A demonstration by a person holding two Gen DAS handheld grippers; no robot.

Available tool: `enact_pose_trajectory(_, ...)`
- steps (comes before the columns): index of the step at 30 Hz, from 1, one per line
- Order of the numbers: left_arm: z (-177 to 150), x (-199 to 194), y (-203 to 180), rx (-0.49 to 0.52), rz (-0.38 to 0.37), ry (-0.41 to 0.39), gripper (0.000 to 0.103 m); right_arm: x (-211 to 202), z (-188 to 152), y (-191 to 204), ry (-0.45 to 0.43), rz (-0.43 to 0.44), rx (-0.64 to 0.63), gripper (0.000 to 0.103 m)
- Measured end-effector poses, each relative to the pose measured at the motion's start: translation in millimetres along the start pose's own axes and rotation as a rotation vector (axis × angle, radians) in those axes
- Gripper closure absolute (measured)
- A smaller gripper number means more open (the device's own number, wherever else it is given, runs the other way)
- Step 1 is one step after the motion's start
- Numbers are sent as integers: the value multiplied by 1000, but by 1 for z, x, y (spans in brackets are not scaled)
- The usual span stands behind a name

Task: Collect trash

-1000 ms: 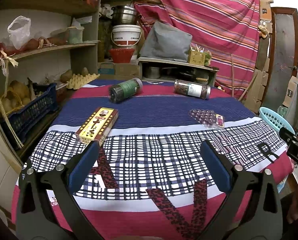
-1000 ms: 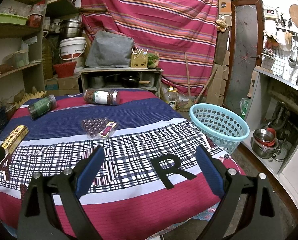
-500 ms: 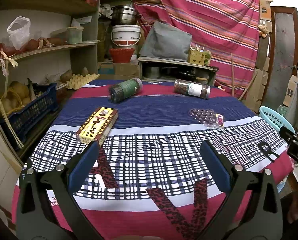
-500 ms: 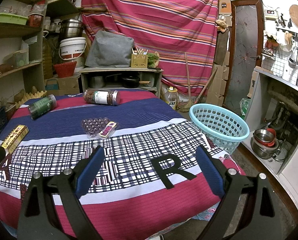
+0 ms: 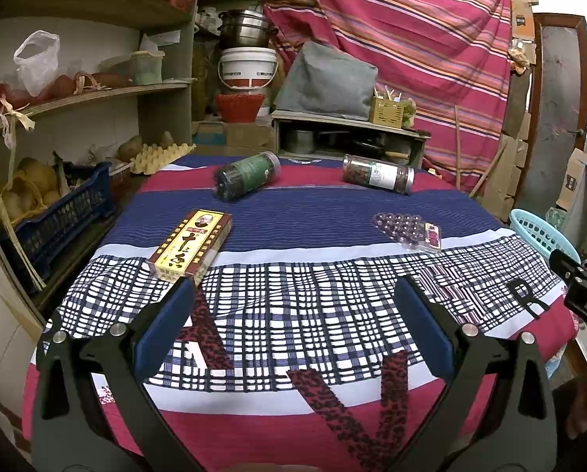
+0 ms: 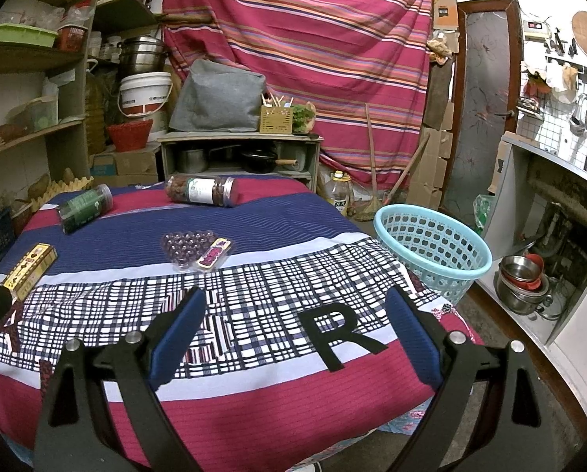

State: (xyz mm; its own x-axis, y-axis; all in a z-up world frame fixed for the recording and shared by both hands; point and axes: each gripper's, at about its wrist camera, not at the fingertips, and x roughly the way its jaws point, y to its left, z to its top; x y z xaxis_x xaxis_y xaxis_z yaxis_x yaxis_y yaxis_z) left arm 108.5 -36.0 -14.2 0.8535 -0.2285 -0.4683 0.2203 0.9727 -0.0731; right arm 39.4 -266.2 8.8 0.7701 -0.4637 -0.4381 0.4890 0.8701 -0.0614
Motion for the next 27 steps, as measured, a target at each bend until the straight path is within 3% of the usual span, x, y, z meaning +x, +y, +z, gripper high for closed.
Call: enact_pose_trajectory(27,0,0,0,1,0,2,5,0,0,0,1,1,-2,12)
